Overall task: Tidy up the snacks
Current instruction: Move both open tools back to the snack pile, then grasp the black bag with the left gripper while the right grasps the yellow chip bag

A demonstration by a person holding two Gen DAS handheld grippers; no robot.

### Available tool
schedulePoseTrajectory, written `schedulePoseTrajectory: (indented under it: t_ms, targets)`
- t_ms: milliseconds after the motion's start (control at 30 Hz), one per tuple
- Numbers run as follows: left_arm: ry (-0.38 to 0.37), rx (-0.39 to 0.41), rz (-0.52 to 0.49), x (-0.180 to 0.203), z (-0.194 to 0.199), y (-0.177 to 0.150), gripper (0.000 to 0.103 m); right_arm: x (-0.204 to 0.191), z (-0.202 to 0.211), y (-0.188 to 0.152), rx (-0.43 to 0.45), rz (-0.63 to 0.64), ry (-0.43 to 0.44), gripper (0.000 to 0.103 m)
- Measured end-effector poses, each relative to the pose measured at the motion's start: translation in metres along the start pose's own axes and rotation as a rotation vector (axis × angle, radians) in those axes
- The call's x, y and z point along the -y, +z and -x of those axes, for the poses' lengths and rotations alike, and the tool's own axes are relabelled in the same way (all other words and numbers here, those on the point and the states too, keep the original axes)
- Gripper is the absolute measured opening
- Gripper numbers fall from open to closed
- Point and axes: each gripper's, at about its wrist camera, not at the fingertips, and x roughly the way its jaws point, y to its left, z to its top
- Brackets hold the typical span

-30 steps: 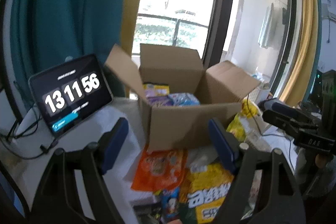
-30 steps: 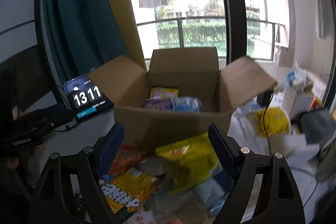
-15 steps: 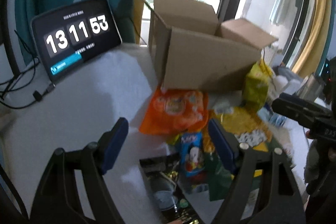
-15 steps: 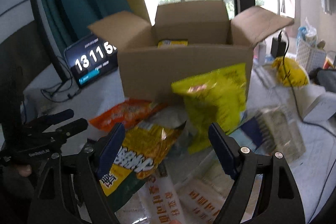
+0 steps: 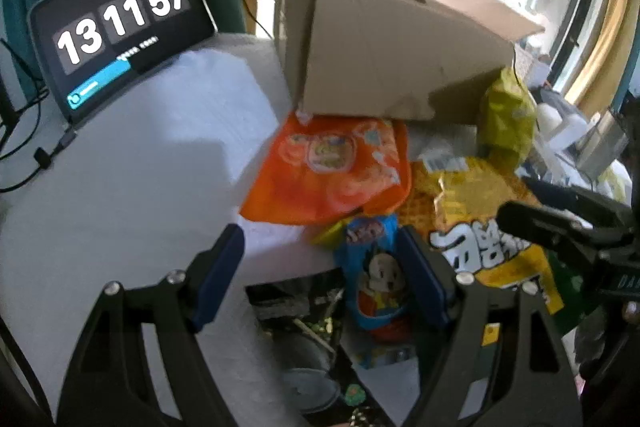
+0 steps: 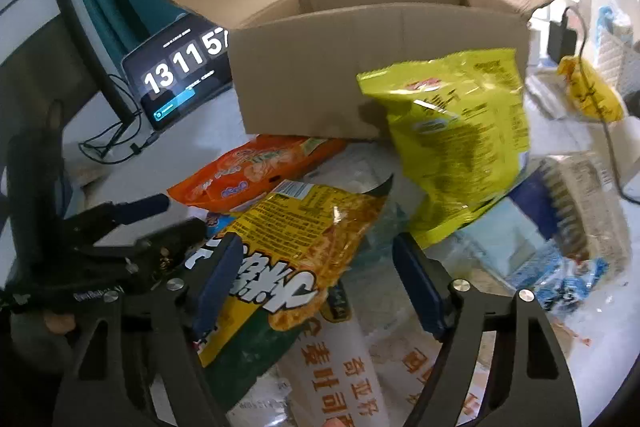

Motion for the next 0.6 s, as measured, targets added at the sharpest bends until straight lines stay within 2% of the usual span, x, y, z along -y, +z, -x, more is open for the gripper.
schedulePoseTrajectory:
  t_ms: [133,267,333,400,433,600]
  targets:
    - [-0.020,-0.035,-0.016,0.005,-0.009,-0.003,0.080,-0.005,-0.008,0.003,-0.022,0.003,0.041,0.076]
    - [-0.024,-0.035,-0.037,0.012,-0.011,-0.005,0.080,-0.012,-0.013,0.002,-0.027,0.017,0.030,0.073]
    - [-0.023,-0.035,-0.039,0.014,-0.011,-0.004,0.080,-0.015,-0.014,0.001,-0.028,0.037,0.000,0.065]
    - [-0.026,-0.034,-0.042,0.015,-0.011,-0.004,0.080,-0.017,-0.014,0.000,-0.024,0.056,-0.022,0.050]
    - [-0.025,-0.033,-0.044,0.016,-0.011,-0.003,0.080,-0.017,-0.015,0.000,-0.022,0.065,-0.027,0.049]
    - [-0.014,-0.007,-0.035,0.016,-0.001,-0.002,0.080,-0.021,-0.009,-0.001,0.007,0.107,-0.054,0.030]
